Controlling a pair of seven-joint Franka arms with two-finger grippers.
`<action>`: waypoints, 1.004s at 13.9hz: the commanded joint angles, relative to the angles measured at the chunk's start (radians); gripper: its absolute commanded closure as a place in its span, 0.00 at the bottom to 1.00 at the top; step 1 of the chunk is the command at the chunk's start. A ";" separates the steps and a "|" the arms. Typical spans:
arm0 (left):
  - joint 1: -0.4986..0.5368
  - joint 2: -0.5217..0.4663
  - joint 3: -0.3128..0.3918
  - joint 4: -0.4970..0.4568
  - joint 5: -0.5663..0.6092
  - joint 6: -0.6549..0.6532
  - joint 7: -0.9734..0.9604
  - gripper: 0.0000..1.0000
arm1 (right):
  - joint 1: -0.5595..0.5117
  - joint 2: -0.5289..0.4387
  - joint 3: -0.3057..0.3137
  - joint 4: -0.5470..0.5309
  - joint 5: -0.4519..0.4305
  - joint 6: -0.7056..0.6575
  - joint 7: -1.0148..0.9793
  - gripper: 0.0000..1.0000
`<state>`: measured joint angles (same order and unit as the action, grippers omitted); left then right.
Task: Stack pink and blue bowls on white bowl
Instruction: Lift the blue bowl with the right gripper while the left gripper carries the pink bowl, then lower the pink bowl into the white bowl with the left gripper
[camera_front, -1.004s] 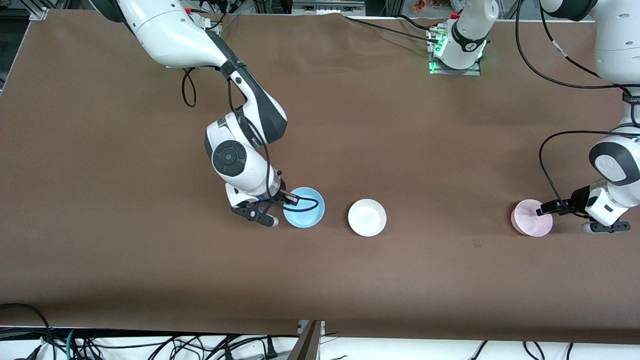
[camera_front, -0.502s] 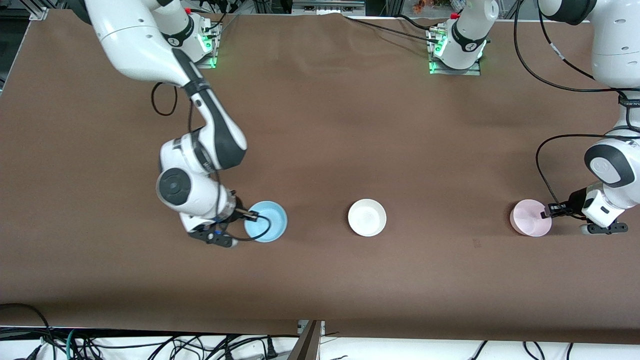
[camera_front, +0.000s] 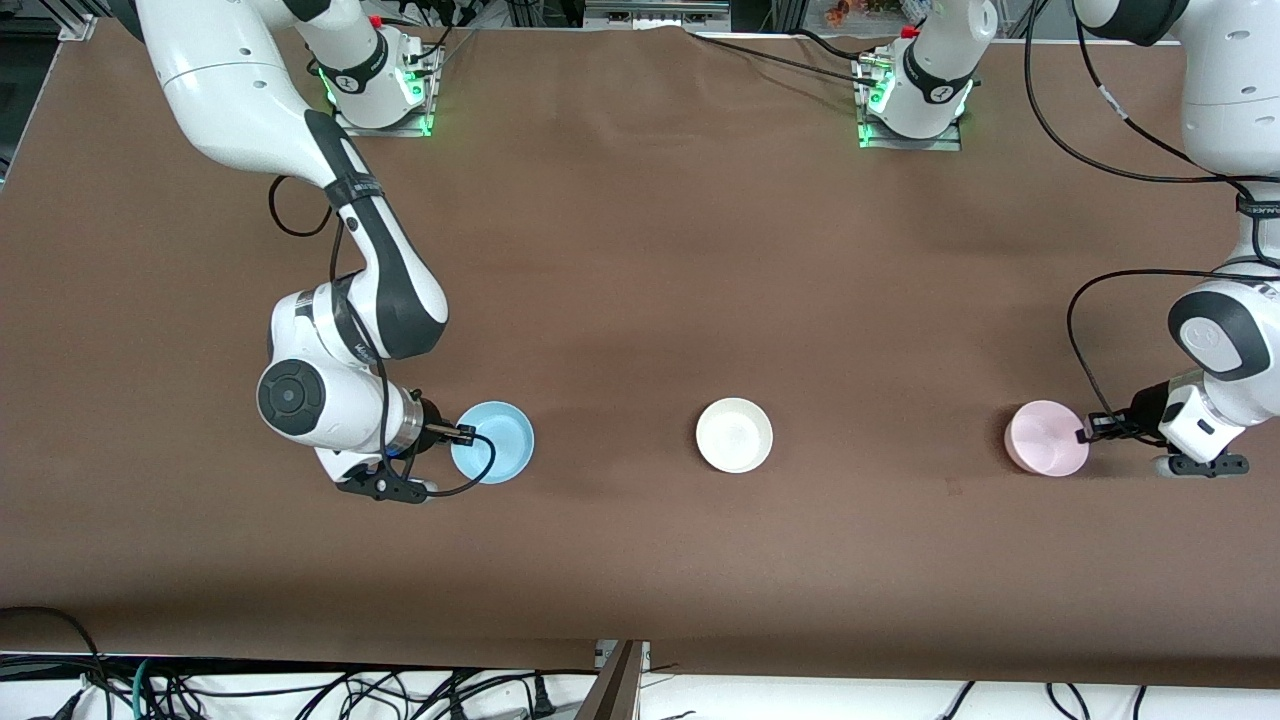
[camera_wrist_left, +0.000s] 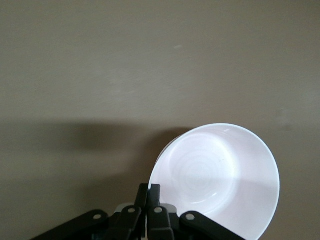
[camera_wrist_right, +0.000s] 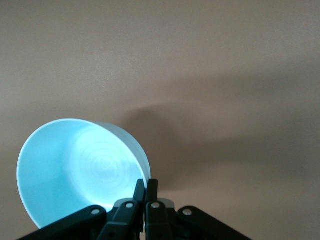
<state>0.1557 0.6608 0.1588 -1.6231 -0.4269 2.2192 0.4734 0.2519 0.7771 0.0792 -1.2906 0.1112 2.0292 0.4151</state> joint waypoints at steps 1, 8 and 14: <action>-0.033 -0.076 -0.088 0.002 -0.009 -0.050 -0.154 1.00 | -0.002 -0.005 0.007 0.016 0.008 -0.024 -0.010 1.00; -0.114 -0.092 -0.376 0.003 0.172 -0.033 -0.574 1.00 | 0.004 -0.005 0.008 0.017 0.012 -0.024 0.014 1.00; -0.306 -0.046 -0.392 0.003 0.237 0.103 -0.786 1.00 | 0.027 -0.004 0.014 0.022 0.010 -0.023 0.086 1.00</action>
<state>-0.1102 0.5970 -0.2393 -1.6210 -0.2253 2.2881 -0.2788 0.2672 0.7765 0.0882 -1.2833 0.1128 2.0268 0.4675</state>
